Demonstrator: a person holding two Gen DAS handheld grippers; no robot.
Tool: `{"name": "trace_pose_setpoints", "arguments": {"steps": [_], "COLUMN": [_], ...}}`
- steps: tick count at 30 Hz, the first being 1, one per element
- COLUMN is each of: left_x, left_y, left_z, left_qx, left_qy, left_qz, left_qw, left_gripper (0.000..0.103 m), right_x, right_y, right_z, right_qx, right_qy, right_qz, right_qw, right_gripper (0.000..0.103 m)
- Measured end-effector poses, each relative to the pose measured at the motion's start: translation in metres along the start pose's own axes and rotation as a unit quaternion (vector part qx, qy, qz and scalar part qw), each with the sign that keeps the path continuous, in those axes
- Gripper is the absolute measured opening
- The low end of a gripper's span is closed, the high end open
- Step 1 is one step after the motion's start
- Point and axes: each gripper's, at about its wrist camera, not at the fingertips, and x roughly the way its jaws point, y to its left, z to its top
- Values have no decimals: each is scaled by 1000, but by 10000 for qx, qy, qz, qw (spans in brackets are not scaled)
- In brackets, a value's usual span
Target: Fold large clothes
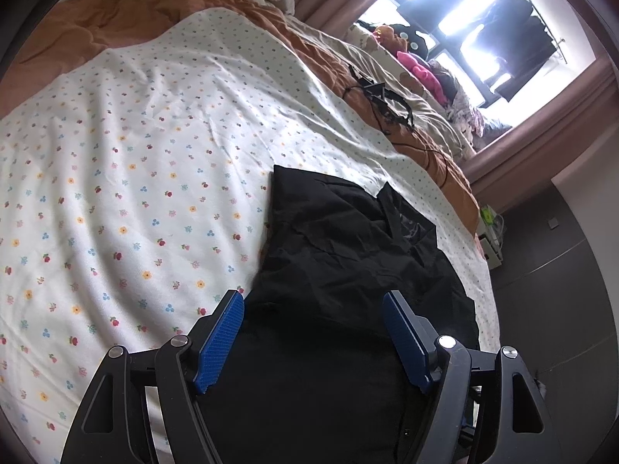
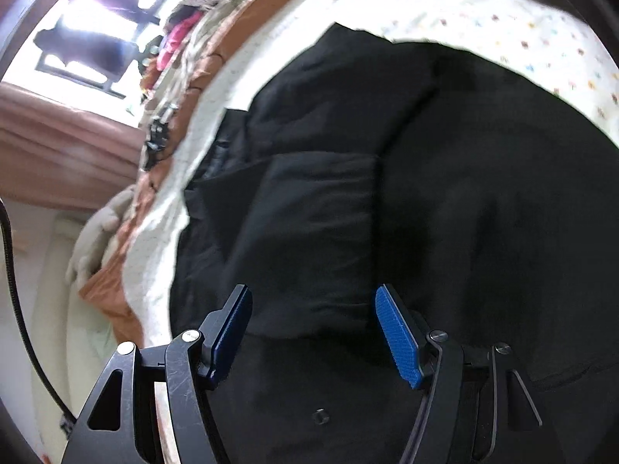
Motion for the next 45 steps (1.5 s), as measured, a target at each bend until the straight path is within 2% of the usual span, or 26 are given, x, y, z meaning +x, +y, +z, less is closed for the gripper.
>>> {"name": "trace_pose_setpoints", "arguments": {"steps": [2,4,5,6,7,9,11,16,17,18,25,28,29,30,32,35,38,41,45], "left_x": [0,0,-1,-1,-1,-4,-7,-18,-20,-21,-30,-32,-32,-32,-33,-32,-30,-25,-18], "left_y": [0,1,1,1,1,3,7,18,20,23,37,42,44,45,46,45,39,30,13], "left_z": [0,0,0,0,0,2,4,13,14,16,23,25,25,25,25,25,25,23,16], "left_qx": [3,-11,-21,-32,-52,-96,-187,-335,-346,-384,-614,-674,-706,-729,-758,-713,-606,-464,-183], "left_qy": [-7,-12,-16,-19,-26,-38,-63,-169,-168,-163,-229,-249,-250,-249,-240,-237,-193,-157,-83], "left_qz": [-3,-20,-31,-37,-53,-93,-159,-205,-195,-188,-278,-268,-269,-269,-270,-273,-287,-323,-305], "left_qw": [10000,10000,10000,10000,10000,9999,9997,9991,9991,9990,9975,9971,9968,9967,9965,9968,9976,9983,9993], "left_gripper": [75,75,75,75,75,75,75,75,75,75,75,76,75,75,75,75,75,75,75], "right_x": [15,27,27,28,31,35,27,2,1,2,30,40,43,45,39,22,11,-9,-25], "right_y": [-1,-3,-3,-3,-3,-1,9,69,85,99,179,196,202,202,197,187,171,148,108], "right_z": [1,0,1,2,4,6,7,3,-1,-4,-49,-65,-71,-73,-74,-68,-54,-44,-29], "right_qx": [-120,-139,-121,-118,-114,-24,-194,-1155,-1387,-1594,-2639,-2838,-2889,-2904,-2882,-2846,-2584,-2362,-1965], "right_qy": [120,174,110,72,118,132,-80,-608,-666,-674,-376,-46,97,173,136,-54,-107,-374,-506], "right_qz": [-167,-135,-71,24,221,596,732,1037,1068,1103,1226,1350,1393,1435,1495,1445,1299,992,742], "right_qw": [9997,9997,9998,9999,9996,9981,9971,9860,9823,9787,9560,9493,9471,9459,9457,9477,9572,9659,9764], "right_gripper": [67,66,58,32,24,24,24,22,17,8,6,10,20,46,70,70,70,70,70]}}
